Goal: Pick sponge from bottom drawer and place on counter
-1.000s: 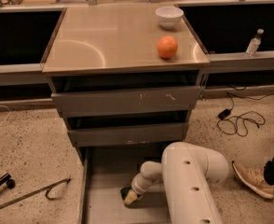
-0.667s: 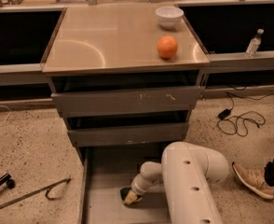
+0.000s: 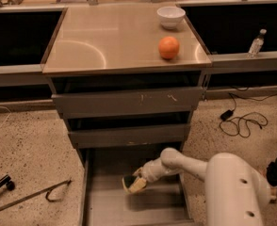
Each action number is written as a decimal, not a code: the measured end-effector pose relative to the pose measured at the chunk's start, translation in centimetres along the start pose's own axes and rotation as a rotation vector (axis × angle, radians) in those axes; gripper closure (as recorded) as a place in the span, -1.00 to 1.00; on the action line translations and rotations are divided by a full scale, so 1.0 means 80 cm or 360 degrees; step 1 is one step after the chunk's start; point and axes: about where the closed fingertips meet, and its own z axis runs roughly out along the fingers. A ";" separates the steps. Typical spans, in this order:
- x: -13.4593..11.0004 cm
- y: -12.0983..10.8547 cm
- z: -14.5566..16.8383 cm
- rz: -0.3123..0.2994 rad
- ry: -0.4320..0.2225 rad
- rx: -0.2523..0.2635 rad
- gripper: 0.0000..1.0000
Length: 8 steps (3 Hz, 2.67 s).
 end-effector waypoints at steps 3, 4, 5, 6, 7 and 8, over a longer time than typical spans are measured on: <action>-0.047 0.017 -0.088 -0.0117 -0.0298 -0.0093 1.00; -0.058 0.024 -0.088 -0.0160 -0.0293 -0.0093 1.00; -0.122 0.053 -0.128 -0.0306 -0.0364 -0.0106 1.00; -0.211 0.098 -0.195 -0.0534 -0.0504 -0.0172 1.00; -0.282 0.159 -0.244 -0.0790 -0.0596 -0.0272 1.00; -0.282 0.159 -0.244 -0.0791 -0.0595 -0.0272 1.00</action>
Offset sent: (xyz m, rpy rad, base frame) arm 0.0086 -0.0189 0.0632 0.1513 -0.0548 0.0173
